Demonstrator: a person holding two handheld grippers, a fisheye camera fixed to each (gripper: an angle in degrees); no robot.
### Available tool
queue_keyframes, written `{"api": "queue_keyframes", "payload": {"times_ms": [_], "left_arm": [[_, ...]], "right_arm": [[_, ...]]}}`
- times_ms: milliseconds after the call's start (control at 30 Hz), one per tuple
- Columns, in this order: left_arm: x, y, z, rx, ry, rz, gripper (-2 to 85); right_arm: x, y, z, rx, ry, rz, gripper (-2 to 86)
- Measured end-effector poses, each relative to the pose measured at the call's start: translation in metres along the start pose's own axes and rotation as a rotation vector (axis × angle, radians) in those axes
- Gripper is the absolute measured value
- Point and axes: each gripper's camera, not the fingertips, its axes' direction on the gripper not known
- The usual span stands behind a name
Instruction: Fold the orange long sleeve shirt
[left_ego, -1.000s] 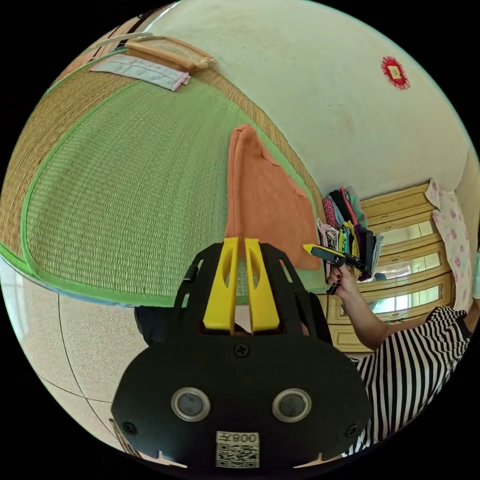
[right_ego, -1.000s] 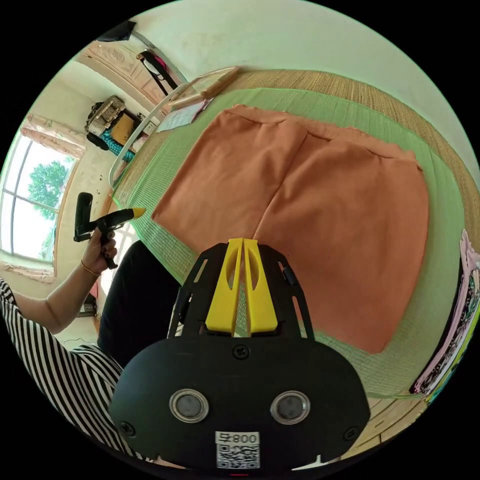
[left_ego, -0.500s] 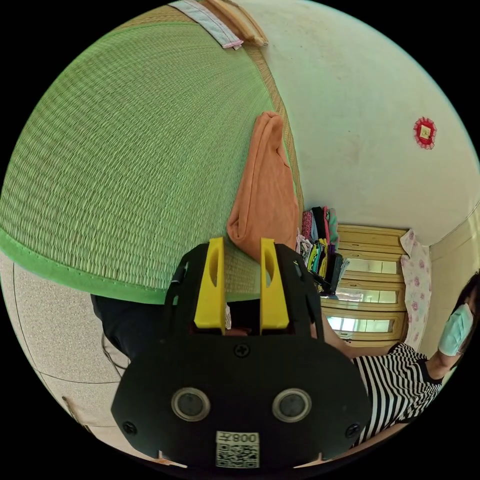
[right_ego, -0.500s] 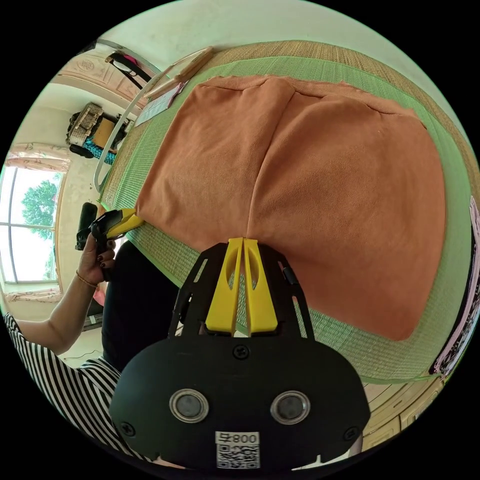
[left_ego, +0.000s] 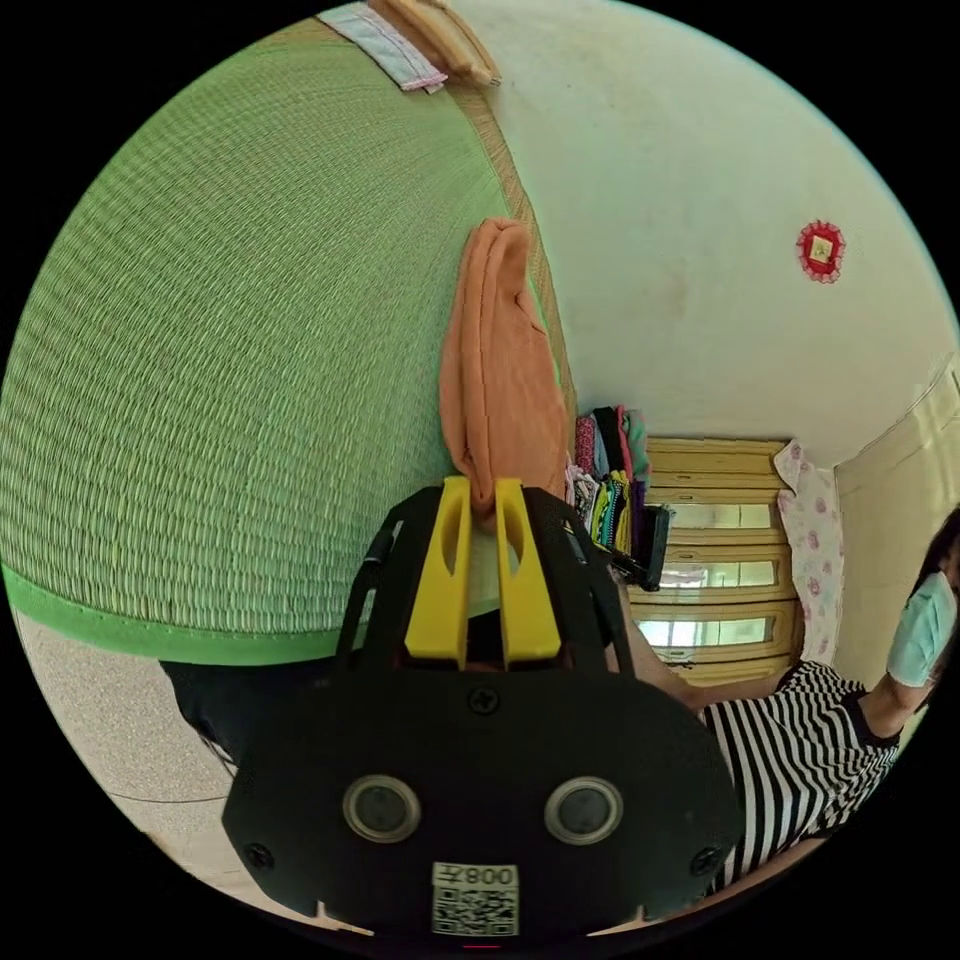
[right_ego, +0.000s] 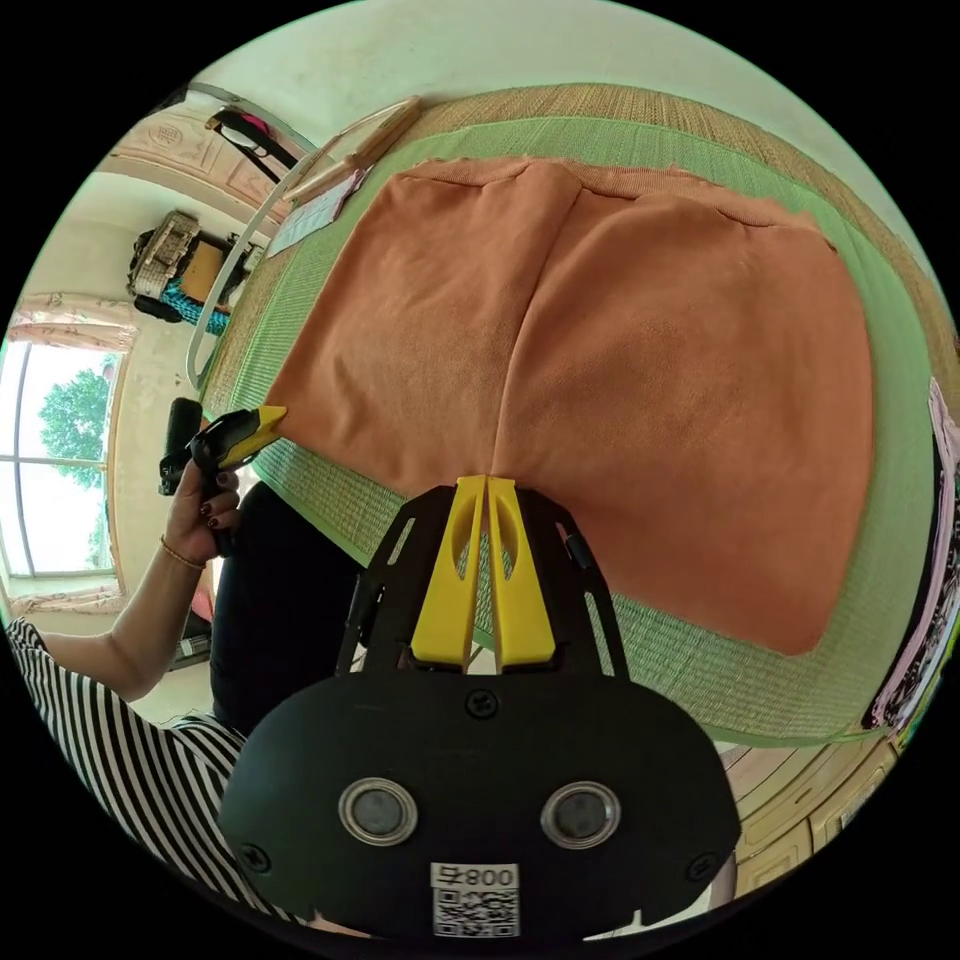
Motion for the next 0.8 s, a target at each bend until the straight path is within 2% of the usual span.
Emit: {"api": "queue_keyframes", "payload": {"times_ms": [267, 467, 800], "left_arm": [[0.059, 0.000, 0.036, -0.016, -0.065, 0.245, 3.8], [0.088, 0.000, 0.072, -0.048, -0.092, 0.343, 3.6], [0.136, 0.007, 0.144, -0.130, -0.114, 0.487, 3.5]], "right_arm": [[-0.076, -0.100, -0.030, 0.110, -0.044, -0.136, 5.0], [-0.150, -0.218, 0.011, -0.006, -0.072, -0.262, 9.3], [-0.211, -0.329, 0.101, -0.230, 0.114, -0.233, 12.0]]}}
